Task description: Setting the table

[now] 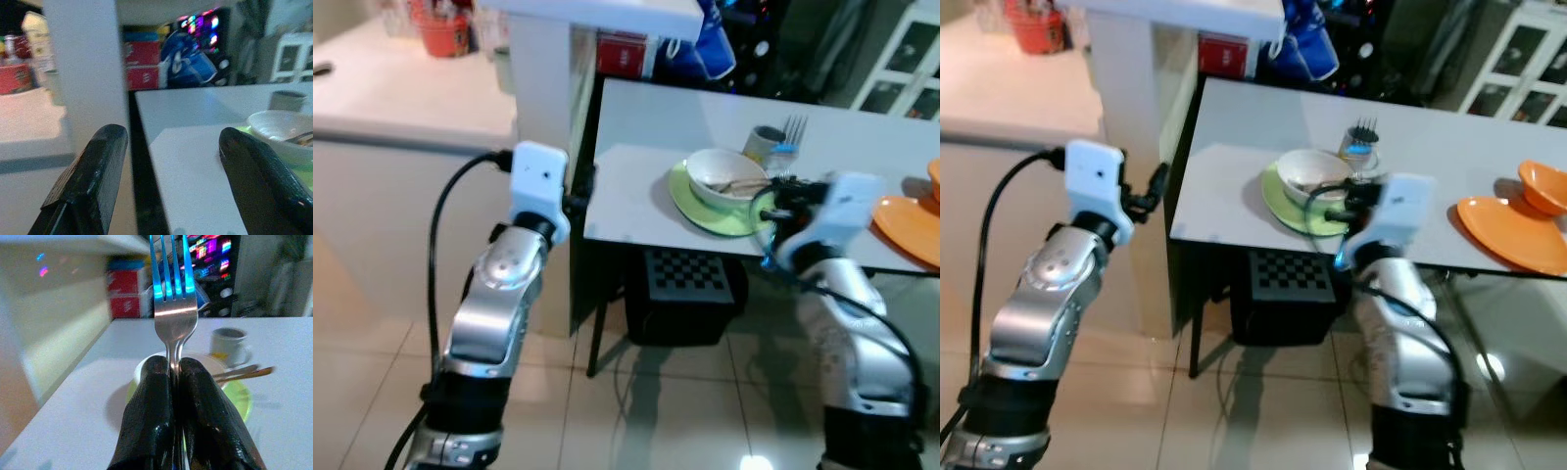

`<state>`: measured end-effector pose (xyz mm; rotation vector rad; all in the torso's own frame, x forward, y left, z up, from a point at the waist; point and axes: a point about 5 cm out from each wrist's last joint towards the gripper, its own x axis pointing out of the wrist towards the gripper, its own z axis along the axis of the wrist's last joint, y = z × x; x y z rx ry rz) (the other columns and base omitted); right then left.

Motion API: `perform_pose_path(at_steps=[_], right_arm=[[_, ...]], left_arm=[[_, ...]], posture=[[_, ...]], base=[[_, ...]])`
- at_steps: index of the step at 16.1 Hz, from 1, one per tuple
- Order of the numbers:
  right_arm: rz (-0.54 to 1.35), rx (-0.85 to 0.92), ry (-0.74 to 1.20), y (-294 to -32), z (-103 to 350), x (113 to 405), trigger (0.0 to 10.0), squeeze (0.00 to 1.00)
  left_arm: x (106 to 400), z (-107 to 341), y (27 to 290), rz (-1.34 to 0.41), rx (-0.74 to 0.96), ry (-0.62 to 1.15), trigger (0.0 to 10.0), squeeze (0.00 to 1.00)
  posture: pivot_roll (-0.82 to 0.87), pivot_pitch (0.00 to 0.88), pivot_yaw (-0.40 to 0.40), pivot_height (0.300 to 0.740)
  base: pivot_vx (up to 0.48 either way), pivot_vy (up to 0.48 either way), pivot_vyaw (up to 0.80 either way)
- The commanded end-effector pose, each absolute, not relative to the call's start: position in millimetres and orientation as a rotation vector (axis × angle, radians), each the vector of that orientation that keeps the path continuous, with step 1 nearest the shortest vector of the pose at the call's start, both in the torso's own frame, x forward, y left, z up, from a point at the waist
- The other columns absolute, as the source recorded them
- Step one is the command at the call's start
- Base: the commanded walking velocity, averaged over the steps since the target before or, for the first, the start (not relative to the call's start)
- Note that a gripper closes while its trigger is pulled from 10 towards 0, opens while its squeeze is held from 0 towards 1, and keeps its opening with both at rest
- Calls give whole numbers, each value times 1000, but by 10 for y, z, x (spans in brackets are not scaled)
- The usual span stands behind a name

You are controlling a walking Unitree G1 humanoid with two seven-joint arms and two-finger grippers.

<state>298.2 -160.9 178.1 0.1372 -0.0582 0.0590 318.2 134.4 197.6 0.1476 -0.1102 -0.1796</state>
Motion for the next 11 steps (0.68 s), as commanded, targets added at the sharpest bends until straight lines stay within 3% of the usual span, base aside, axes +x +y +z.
perform_pose_path(at_steps=[1,5,11], right_arm=[[25,105,-50,-1707,1780,2977,10000,0],[-19,123,-66,-1848,1807,2975,10000,0],[-4,120,-53,-1783,1762,3023,10000,0]], left_arm=[[3195,2008,1294,-185,144,-126,10000,0],[3239,1985,1227,-209,177,-129,10000,0],[3225,1981,1283,-189,189,-135,10000,0]], posture=[[-33,0,-95,740],[-48,0,-88,740],[-16,0,-112,740]], base=[[0,-364,0],[0,-367,0],[0,-368,0]])
